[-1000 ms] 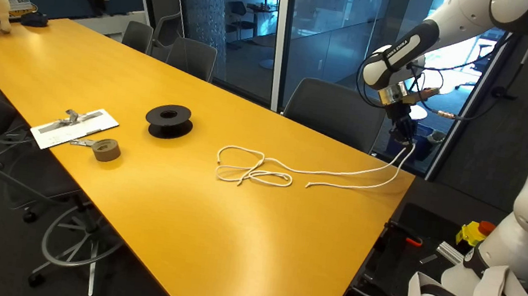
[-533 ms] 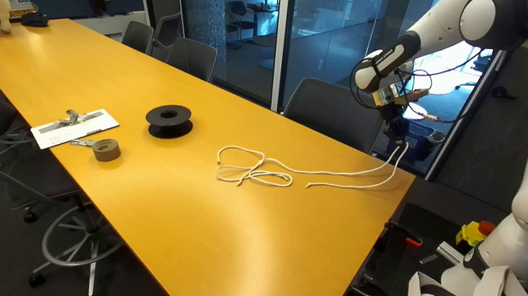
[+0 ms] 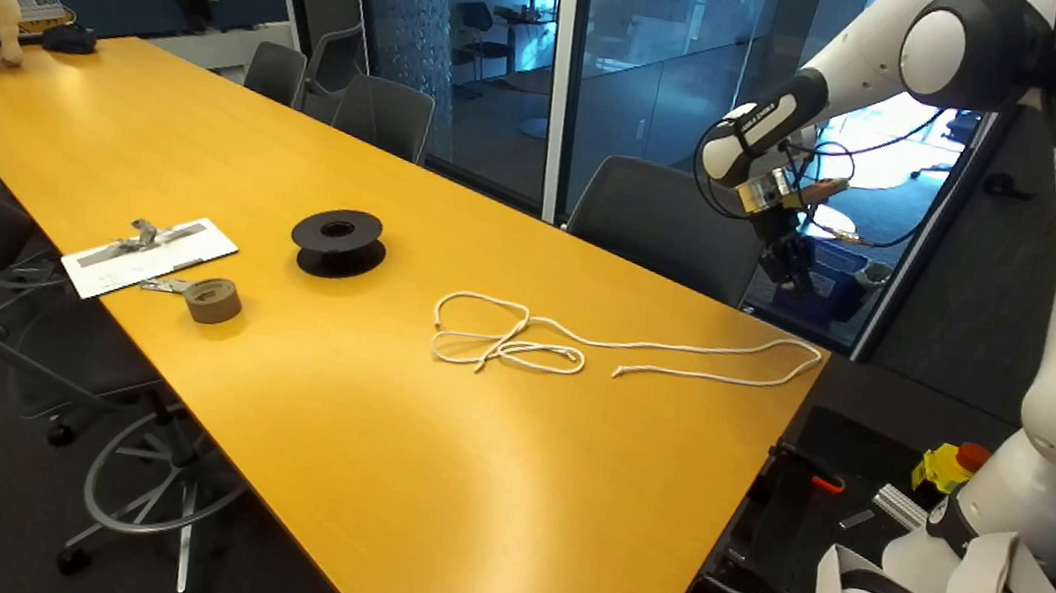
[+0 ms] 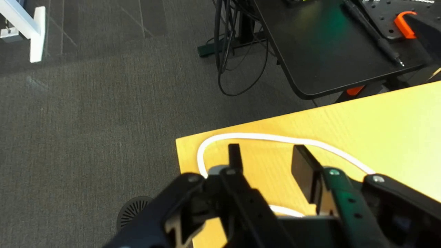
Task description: Untangle the rope on the table.
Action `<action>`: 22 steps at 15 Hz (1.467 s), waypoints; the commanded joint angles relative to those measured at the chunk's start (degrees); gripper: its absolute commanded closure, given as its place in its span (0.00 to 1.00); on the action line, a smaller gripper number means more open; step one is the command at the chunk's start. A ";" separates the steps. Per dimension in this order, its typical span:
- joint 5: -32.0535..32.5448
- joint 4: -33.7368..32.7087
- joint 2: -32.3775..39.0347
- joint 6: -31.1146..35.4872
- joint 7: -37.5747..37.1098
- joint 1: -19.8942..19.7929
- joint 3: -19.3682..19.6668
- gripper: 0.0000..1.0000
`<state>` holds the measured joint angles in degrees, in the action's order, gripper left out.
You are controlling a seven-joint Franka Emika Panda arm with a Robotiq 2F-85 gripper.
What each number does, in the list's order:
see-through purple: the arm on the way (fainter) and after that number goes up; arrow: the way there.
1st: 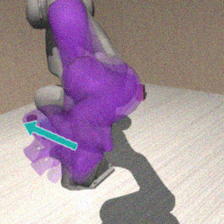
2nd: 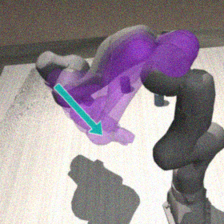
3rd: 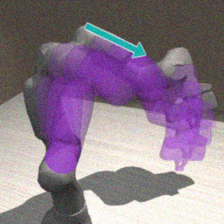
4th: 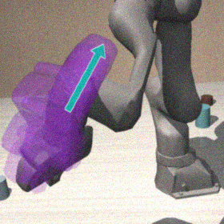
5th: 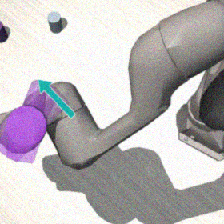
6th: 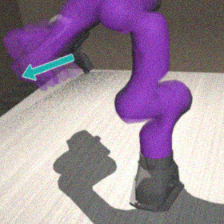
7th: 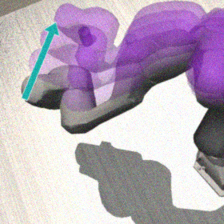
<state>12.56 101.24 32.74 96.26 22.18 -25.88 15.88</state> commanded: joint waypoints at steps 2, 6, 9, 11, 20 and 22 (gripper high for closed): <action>-0.30 -1.60 -1.28 -1.37 0.32 0.73 -1.92 0.17; 0.41 -2.68 -2.47 0.65 -0.12 4.57 -5.47 0.00; 0.13 -5.54 -1.86 2.39 0.58 7.57 -8.06 0.00; -0.29 -7.97 -0.69 4.41 1.79 9.06 -9.58 0.00; -4.65 -9.37 3.19 26.55 4.16 11.71 -15.22 0.00; -8.16 -9.24 4.02 30.07 4.46 11.53 -16.75 0.00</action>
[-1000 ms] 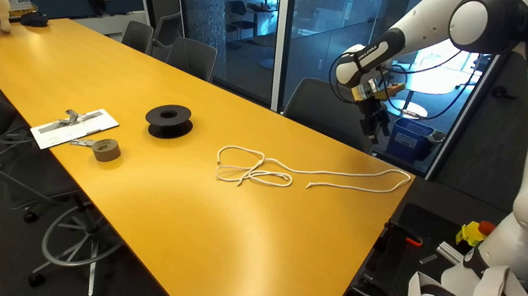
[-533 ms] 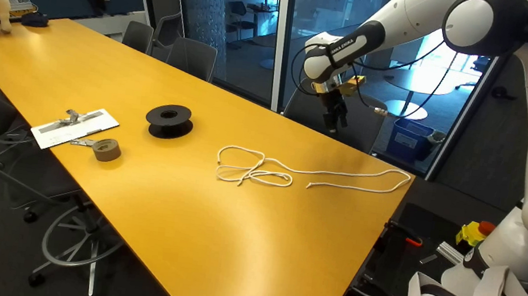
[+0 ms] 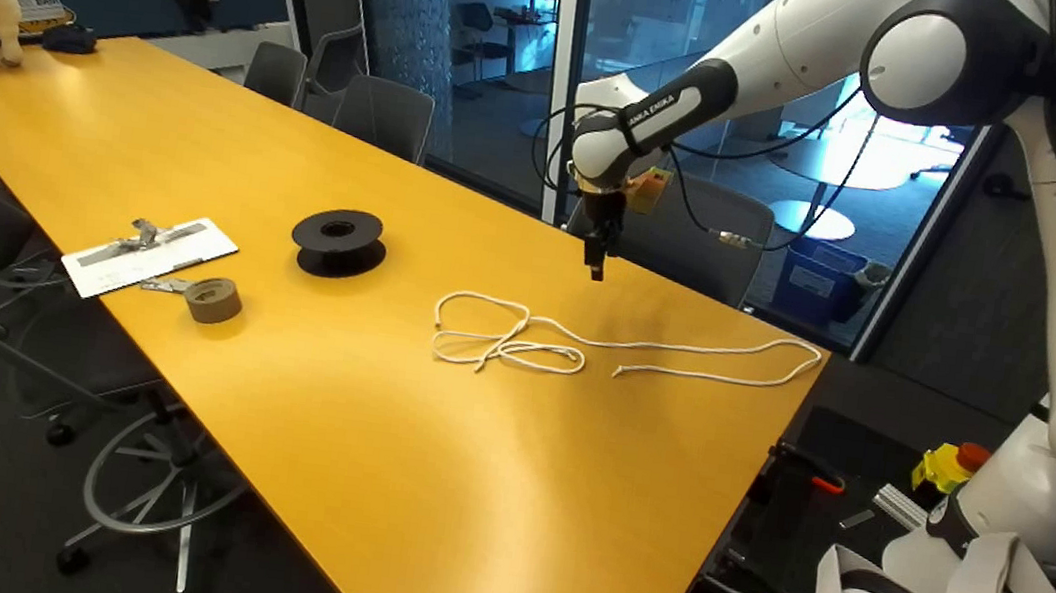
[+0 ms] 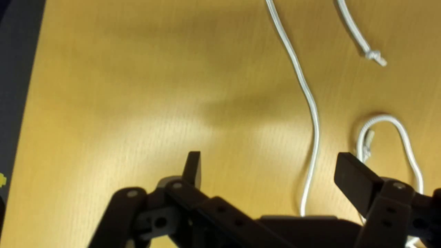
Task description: Untangle the rope on the table.
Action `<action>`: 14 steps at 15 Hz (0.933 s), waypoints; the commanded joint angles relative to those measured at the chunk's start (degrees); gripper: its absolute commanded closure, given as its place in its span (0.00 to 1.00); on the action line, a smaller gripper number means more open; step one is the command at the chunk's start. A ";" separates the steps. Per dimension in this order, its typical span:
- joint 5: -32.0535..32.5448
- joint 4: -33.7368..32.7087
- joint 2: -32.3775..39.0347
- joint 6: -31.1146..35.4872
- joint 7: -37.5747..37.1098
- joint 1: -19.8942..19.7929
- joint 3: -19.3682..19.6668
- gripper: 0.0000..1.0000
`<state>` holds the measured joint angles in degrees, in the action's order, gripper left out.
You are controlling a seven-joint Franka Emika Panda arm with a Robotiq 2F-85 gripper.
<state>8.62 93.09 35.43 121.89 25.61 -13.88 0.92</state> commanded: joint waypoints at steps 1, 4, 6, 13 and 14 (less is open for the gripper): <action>-5.71 -1.05 1.78 5.92 1.00 -0.46 -2.39 0.00; -8.09 -1.06 3.45 9.68 1.37 -0.09 -3.71 0.00; -8.73 -1.31 4.76 11.19 1.91 -0.11 -4.51 0.00; -8.89 -2.48 8.84 12.37 3.06 -0.21 -5.68 0.00; -8.88 -2.70 9.26 12.32 3.06 -0.21 -5.73 0.00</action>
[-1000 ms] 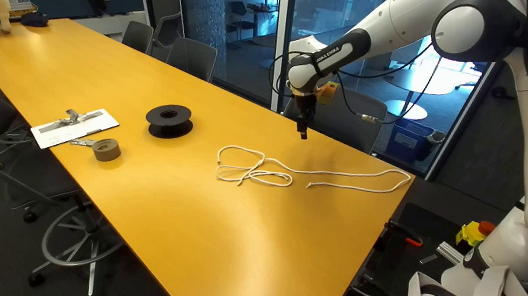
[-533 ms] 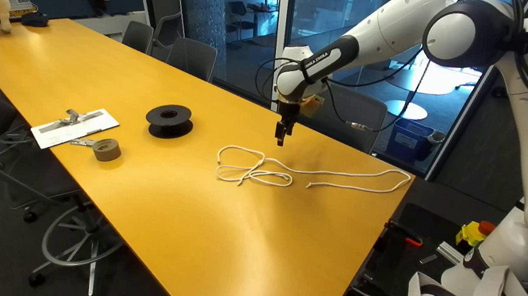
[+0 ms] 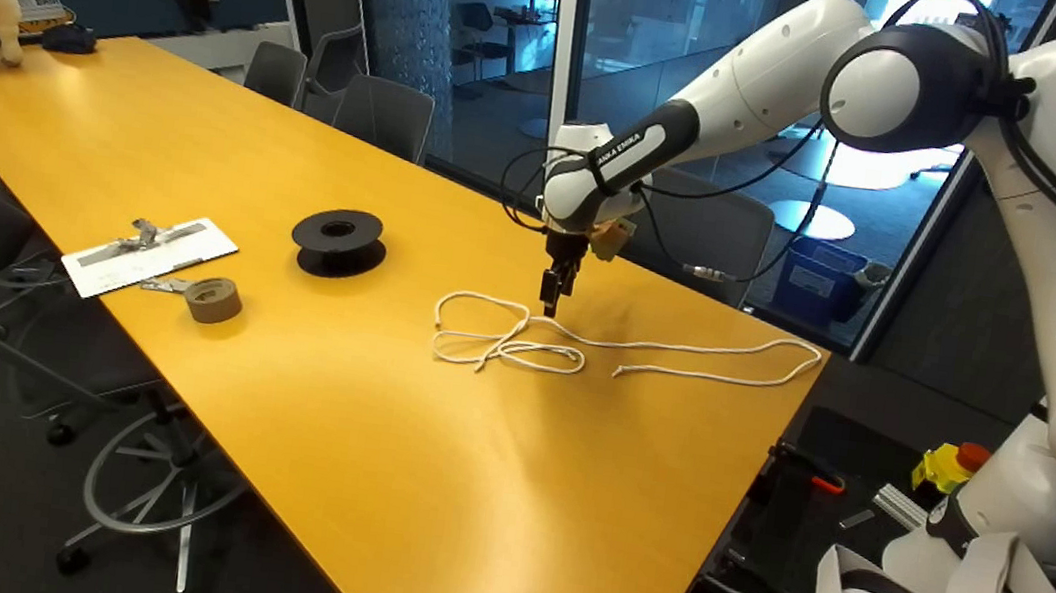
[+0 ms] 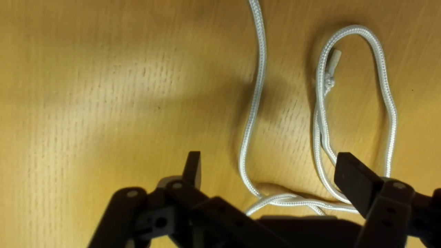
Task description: Untangle the rope on the table.
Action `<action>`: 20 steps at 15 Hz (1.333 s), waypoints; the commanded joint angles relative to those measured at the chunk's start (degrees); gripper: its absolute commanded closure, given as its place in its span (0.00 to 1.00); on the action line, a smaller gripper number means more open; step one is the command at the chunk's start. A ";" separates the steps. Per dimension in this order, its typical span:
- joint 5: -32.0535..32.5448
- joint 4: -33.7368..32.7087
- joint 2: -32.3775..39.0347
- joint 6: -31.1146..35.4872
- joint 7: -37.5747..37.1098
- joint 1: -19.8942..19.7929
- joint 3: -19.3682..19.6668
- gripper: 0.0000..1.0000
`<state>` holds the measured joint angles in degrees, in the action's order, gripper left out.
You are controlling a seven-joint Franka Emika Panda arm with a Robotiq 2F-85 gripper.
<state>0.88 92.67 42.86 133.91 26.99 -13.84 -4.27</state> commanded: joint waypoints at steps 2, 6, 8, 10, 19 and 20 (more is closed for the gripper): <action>-1.02 -2.96 2.77 0.20 1.47 -0.15 -0.52 0.00; -1.02 -4.71 4.76 0.01 1.31 -0.19 -0.56 0.00; -1.00 -5.88 5.93 -0.27 1.28 -0.20 -0.60 0.00; -0.96 -6.87 6.92 -0.47 1.28 -0.20 -0.66 0.00; -0.79 -10.20 9.88 -0.99 1.21 -0.29 -0.74 0.00; -0.78 -10.40 10.00 -1.02 1.20 -0.29 -0.73 0.00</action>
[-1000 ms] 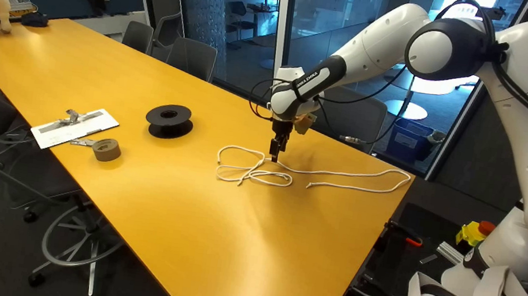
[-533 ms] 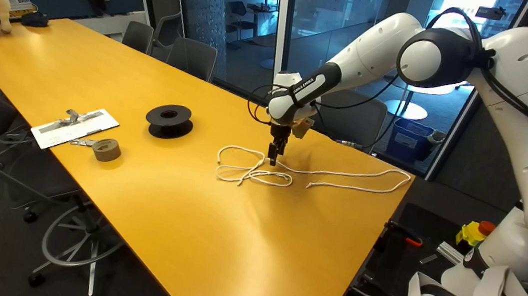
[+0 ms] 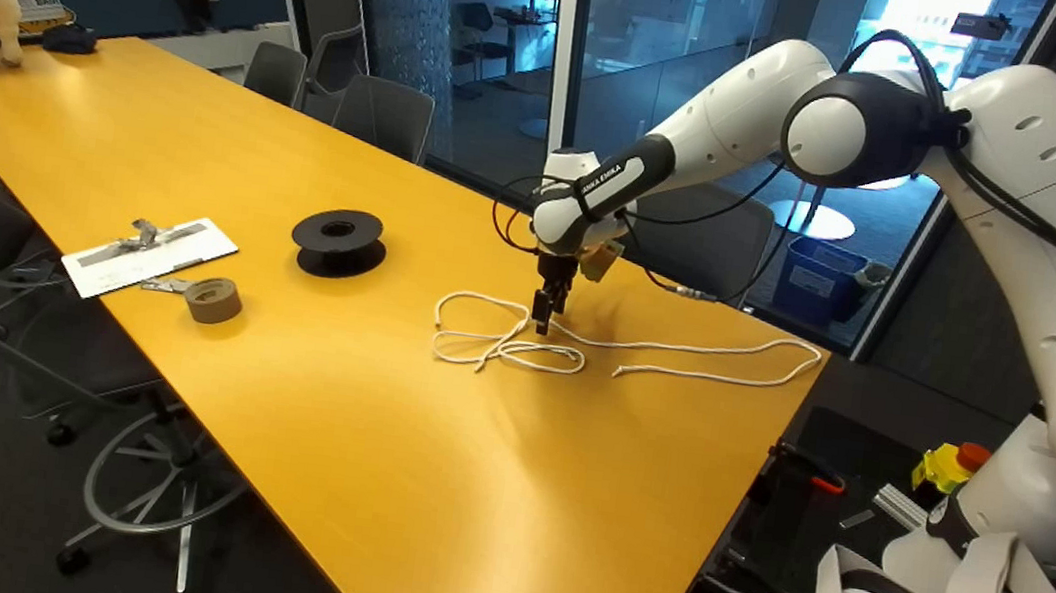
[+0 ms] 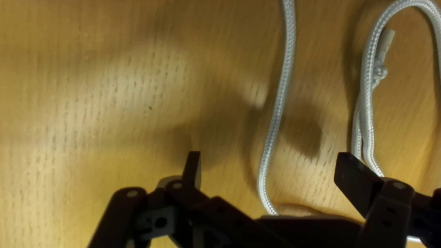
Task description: Untangle the rope on the table.
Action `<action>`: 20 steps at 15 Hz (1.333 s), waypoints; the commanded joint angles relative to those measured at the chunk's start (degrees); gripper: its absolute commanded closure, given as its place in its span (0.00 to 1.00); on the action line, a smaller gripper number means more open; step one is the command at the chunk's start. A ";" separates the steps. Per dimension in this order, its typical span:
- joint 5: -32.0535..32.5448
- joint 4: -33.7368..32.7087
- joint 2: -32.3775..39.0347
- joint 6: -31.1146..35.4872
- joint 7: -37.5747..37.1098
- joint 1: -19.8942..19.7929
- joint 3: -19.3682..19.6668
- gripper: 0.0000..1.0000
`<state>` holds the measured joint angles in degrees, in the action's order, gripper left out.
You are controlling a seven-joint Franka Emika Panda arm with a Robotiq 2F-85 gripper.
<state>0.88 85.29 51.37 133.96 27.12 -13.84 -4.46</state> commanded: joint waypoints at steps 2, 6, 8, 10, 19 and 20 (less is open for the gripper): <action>-0.76 -3.47 1.79 -1.19 1.13 -0.31 -0.56 0.00; -0.77 -4.18 2.35 -1.30 1.22 -0.38 -0.62 0.42; -0.84 -4.53 2.37 -1.39 1.25 -0.47 -0.66 0.58; -0.83 -4.73 2.36 -1.52 1.26 -0.47 -0.64 0.72; -1.15 -5.03 2.07 -3.15 1.20 -0.74 -0.69 0.96; -0.99 -5.03 1.54 -3.85 0.48 -0.60 -0.22 0.96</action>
<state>0.88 82.68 52.58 132.79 27.13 -13.93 -4.46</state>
